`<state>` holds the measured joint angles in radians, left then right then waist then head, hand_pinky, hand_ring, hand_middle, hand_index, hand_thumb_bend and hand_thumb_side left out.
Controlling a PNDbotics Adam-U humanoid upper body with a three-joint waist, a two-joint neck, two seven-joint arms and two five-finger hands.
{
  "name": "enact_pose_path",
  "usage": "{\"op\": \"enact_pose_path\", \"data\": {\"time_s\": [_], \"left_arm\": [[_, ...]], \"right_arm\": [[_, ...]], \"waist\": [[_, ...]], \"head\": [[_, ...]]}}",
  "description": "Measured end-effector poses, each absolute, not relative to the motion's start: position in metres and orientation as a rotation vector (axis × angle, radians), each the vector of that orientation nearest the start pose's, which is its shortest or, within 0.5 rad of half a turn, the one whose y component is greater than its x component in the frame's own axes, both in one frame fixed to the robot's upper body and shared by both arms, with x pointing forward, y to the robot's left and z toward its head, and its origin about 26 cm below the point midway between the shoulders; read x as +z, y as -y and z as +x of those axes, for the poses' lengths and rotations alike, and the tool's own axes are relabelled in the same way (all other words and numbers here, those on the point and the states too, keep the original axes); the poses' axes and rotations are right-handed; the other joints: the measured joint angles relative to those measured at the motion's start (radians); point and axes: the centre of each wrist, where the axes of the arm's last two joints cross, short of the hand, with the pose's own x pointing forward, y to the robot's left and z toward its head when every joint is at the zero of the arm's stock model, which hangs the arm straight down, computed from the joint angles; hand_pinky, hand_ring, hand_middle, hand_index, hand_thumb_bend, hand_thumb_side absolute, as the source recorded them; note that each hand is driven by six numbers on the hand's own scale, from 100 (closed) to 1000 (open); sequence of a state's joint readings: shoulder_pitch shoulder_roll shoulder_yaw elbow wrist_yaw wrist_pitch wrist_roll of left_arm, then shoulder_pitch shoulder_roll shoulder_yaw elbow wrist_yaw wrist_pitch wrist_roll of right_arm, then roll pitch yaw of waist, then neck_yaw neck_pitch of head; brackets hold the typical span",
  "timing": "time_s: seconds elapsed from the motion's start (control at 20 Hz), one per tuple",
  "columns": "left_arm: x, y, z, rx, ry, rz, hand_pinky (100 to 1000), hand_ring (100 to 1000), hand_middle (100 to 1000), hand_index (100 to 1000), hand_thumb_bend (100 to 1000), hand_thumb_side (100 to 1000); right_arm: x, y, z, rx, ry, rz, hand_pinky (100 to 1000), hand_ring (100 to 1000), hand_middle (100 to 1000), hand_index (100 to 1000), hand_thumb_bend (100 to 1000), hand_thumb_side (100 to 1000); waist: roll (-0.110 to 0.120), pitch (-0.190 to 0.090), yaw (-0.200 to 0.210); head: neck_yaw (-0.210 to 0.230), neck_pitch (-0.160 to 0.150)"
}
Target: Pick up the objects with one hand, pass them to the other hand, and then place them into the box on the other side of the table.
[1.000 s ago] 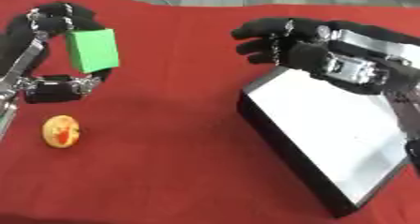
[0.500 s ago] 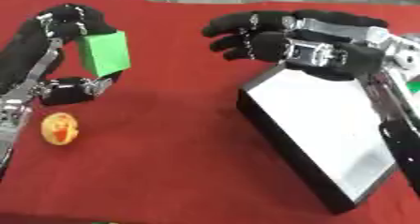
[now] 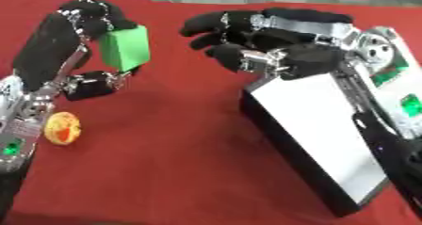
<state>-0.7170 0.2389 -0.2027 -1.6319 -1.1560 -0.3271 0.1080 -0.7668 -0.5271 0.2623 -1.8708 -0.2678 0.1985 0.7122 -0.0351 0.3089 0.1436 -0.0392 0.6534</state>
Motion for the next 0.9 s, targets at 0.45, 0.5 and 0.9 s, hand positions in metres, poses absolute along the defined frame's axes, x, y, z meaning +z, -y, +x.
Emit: {"op": "enact_pose_path", "data": {"time_s": [0.45,0.5,0.9], "left_arm": [[0.233,-0.140,0.381,1.389,-2.511,-1.395,712,692,541,544,185,100],[0.233,-0.139,0.381,1.390,-2.495,-1.411,711,692,543,545,192,100],[0.228,-0.129,0.384,1.361,-2.387,-1.530,706,685,541,549,202,100]], "right_arm": [[0.301,0.173,0.345,1.457,1.881,0.343,1000,1000,1000,1000,100,570],[0.301,0.171,0.346,1.450,1.884,0.334,1000,1000,1000,1000,100,574],[0.296,0.162,0.354,1.408,1.875,0.273,1000,1000,1000,1000,100,590]], "waist": [[-0.004,0.000,0.007],[-0.005,0.000,0.007],[-0.010,0.000,0.016]], "head": [[-0.011,-0.006],[-0.013,-0.006],[-0.026,-0.006]]}}
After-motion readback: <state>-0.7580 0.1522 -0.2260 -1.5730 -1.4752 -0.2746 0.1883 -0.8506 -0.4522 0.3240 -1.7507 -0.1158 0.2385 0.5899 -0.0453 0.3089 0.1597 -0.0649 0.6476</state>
